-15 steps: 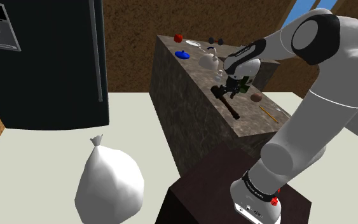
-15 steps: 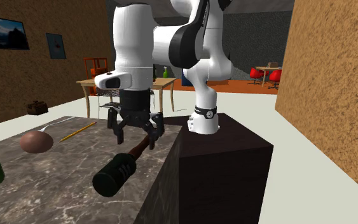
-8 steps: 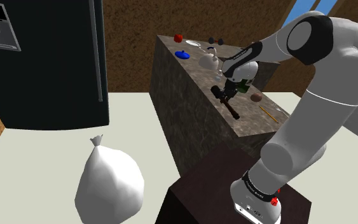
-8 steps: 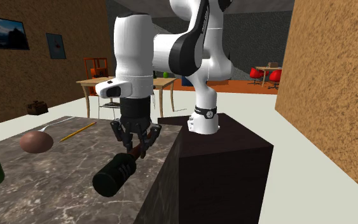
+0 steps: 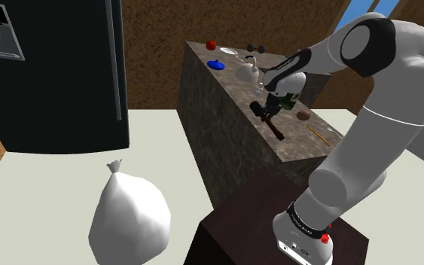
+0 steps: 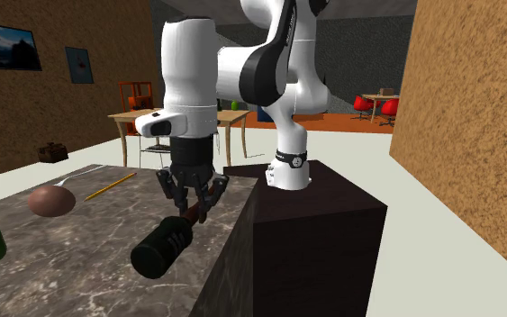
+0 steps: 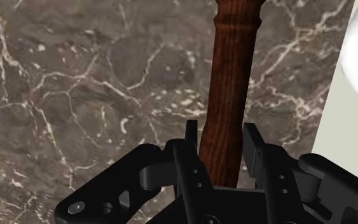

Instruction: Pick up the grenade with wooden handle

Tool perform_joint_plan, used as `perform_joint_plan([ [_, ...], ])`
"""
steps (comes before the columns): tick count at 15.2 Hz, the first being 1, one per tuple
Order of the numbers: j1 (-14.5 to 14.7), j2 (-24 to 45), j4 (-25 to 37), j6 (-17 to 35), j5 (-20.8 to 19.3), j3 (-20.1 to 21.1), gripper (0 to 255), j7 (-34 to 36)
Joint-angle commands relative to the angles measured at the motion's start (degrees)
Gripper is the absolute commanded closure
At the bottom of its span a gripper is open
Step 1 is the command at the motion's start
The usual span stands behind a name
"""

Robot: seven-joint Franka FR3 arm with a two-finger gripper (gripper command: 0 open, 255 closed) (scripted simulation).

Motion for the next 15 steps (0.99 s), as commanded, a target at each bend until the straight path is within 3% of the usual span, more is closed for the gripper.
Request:
perform_joint_plan([
  [1, 0.09, -0.89, 0.24, -1.06, -0.48, -0.14, 255, 0.26],
  [15, 0.67, -7.3, 4.0, -10.78, -3.57, -0.52, 255, 2.04],
])
